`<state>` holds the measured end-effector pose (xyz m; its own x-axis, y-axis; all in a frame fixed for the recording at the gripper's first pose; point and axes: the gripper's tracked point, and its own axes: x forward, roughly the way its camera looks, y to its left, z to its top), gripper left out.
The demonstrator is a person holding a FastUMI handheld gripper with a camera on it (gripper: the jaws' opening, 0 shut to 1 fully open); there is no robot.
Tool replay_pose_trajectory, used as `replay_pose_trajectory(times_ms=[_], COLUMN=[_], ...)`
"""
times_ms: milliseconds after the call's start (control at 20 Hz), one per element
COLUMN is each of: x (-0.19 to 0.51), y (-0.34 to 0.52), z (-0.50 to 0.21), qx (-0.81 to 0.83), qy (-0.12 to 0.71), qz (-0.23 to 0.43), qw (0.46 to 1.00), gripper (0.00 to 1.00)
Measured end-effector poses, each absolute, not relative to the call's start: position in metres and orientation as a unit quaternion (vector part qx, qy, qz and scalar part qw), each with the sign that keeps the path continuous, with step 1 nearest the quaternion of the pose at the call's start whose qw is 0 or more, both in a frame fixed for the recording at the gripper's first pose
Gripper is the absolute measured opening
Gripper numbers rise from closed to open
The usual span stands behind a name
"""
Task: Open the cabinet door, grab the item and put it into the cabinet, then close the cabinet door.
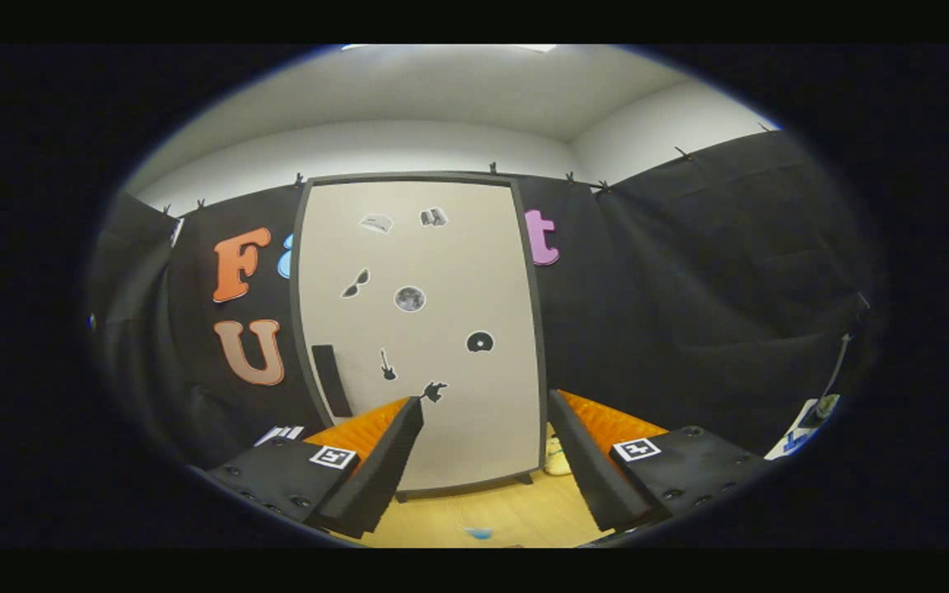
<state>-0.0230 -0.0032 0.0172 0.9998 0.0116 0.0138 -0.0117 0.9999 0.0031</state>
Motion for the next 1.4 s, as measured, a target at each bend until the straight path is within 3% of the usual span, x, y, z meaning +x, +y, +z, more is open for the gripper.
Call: replay_pose_trajectory(times_ms=[700,1400], x=[-0.009,0.093], y=[0.027,0.171], z=[0.011,-0.043], qx=[-0.006,-0.058], qy=[0.002,0.056], qz=[0.022,0.124], qw=[1.000,0.989], gripper=[0.98,0.98])
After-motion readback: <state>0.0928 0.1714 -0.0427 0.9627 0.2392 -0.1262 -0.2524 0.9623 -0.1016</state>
